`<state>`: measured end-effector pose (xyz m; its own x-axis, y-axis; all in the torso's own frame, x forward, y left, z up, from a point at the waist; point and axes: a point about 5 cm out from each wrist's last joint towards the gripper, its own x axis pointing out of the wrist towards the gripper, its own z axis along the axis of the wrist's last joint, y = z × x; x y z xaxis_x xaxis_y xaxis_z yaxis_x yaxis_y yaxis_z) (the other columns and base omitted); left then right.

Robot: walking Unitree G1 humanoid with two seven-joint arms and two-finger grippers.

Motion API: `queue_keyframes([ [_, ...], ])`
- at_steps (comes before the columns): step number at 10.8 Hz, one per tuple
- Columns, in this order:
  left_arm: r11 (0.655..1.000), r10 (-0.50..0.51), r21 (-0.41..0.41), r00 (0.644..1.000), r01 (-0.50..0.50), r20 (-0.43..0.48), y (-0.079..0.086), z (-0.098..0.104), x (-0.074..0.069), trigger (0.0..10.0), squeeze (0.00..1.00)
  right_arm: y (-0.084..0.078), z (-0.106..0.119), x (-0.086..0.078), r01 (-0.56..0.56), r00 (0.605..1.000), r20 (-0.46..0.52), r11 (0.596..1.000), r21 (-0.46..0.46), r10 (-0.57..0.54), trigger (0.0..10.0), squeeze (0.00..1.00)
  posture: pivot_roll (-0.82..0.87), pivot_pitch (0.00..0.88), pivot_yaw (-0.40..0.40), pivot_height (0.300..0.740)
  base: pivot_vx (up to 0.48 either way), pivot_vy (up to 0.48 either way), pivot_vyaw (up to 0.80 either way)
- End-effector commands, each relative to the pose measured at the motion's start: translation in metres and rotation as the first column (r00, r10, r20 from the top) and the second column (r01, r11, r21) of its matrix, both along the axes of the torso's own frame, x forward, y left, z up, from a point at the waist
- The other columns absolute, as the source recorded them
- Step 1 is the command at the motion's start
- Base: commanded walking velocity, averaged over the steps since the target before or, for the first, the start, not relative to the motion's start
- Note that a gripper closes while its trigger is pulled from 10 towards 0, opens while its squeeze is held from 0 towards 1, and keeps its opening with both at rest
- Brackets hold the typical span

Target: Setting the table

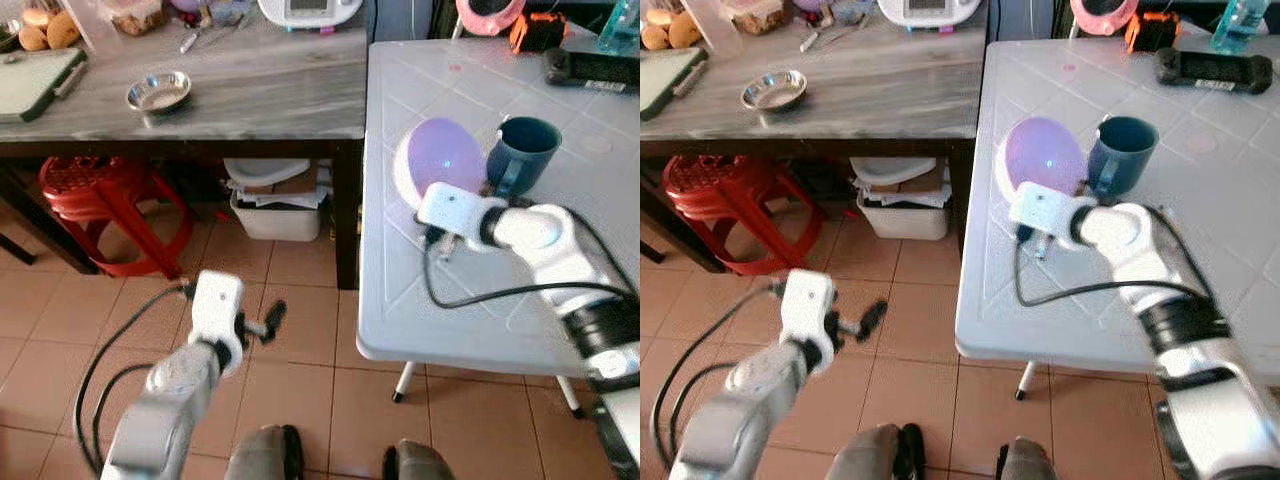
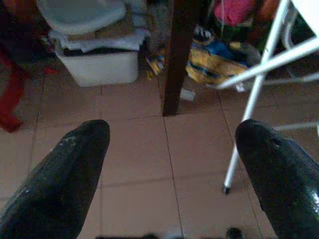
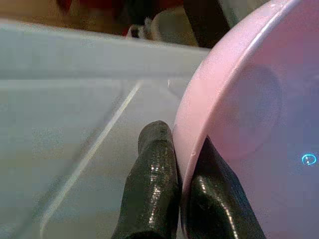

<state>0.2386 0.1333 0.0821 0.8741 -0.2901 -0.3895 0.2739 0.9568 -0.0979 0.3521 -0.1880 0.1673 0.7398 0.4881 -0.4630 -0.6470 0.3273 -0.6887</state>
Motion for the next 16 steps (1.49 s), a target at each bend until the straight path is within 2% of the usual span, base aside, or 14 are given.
queue_keyframes([
  [1,0.999,0.045,0.02,0.999,-0.046,0.019,0.008,-0.001,0.005,10.0,0.0,0.012,0.01,0.003,-0.028,0.997,0.072,0.999,0.039,0.025,0.0,0.0,-0.04,0.012,0.1,0.74,0.0,0.0,0.0],
  [2,0.997,0.079,0.016,0.994,-0.08,0.069,0.009,0.003,0.014,10.0,0.0,0.031,0.013,-0.002,-0.068,0.985,0.165,0.99,0.121,0.048,4.8,0.0,-0.05,0.0,0.096,0.74,0.0,0.0,0.0],
  [3,0.993,0.107,0.026,0.986,-0.111,0.127,0.009,0.008,0.023,10.0,0.0,0.051,0.012,-0.012,-0.111,0.971,0.232,0.969,0.22,0.059,10.0,0.0,-0.06,0.0,0.085,0.74,0.0,0.296,0.0],
  [4,0.987,0.15,0.024,0.971,-0.157,0.189,0.01,0.013,0.032,10.0,0.0,0.071,0.005,-0.03,-0.153,0.96,0.271,0.941,0.301,0.069,10.0,0.0,-0.07,0.0,0.078,0.74,0.0,0.48,0.0],
  [5,0.98,0.187,0.024,0.957,-0.197,0.223,0.013,0.016,0.038,10.0,0.0,0.077,0.002,-0.038,-0.152,0.957,0.285,0.925,0.348,0.05,10.0,0.0,-0.07,0.0,0.071,0.74,0.0,0.48,0.0],
  [6,0.962,0.254,0.03,0.931,-0.271,0.263,0.021,0.019,0.046,10.0,0.0,0.08,-0.004,-0.052,-0.11,0.955,0.295,0.897,0.427,-0.023,10.0,0.0,-0.07,0.0,0.065,0.74,0.0,0.48,0.0],
  [8,0.953,0.282,0.019,0.912,-0.301,0.299,0.024,0.021,0.056,10.0,0.0,0.072,-0.01,-0.065,-0.022,0.949,0.284,0.867,0.498,-0.139,10.0,0.0,-0.08,0.0,0.059,0.74,0.0,0.48,0.0],
  [10,0.955,0.276,0.012,0.9,-0.297,0.336,0.025,0.025,0.061,10.0,0.0,0.073,-0.008,-0.076,-0.006,0.933,0.301,0.829,0.56,-0.196,10.0,0.0,-0.08,0.0,0.057,0.74,0.0,0.48,0.0],
  [12,0.958,0.262,0.011,0.895,-0.285,0.361,0.026,0.027,0.063,10.0,0.0,0.07,-0.012,-0.084,0.056,0.917,0.284,0.797,0.602,-0.28,10.0,0.0,-0.07,0.0,0.063,0.74,0.0,0.48,0.0],
  [13,0.959,0.26,0.011,0.895,-0.283,0.363,0.025,0.027,0.063,10.0,0.0,0.065,-0.01,-0.085,0.071,0.9,0.3,0.785,0.615,-0.316,10.0,0.0,-0.07,0.0,0.064,0.74,0.0,0.48,0.0],
  [15,0.963,0.241,0.024,0.9,-0.267,0.364,0.023,0.024,0.06,10.0,0.0,0.054,-0.013,-0.084,0.141,0.883,0.257,0.744,0.653,-0.393,10.0,0.0,-0.07,0.0,0.065,0.74,0.0,0.48,0.0],
  [16,0.967,0.214,0.043,0.896,-0.25,0.389,0.023,0.024,0.058,10.0,0.0,0.054,-0.017,-0.084,0.169,0.878,0.248,0.749,0.641,-0.41,10.0,0.0,-0.07,0.0,0.065,0.74,0.0,0.465,0.0],
])
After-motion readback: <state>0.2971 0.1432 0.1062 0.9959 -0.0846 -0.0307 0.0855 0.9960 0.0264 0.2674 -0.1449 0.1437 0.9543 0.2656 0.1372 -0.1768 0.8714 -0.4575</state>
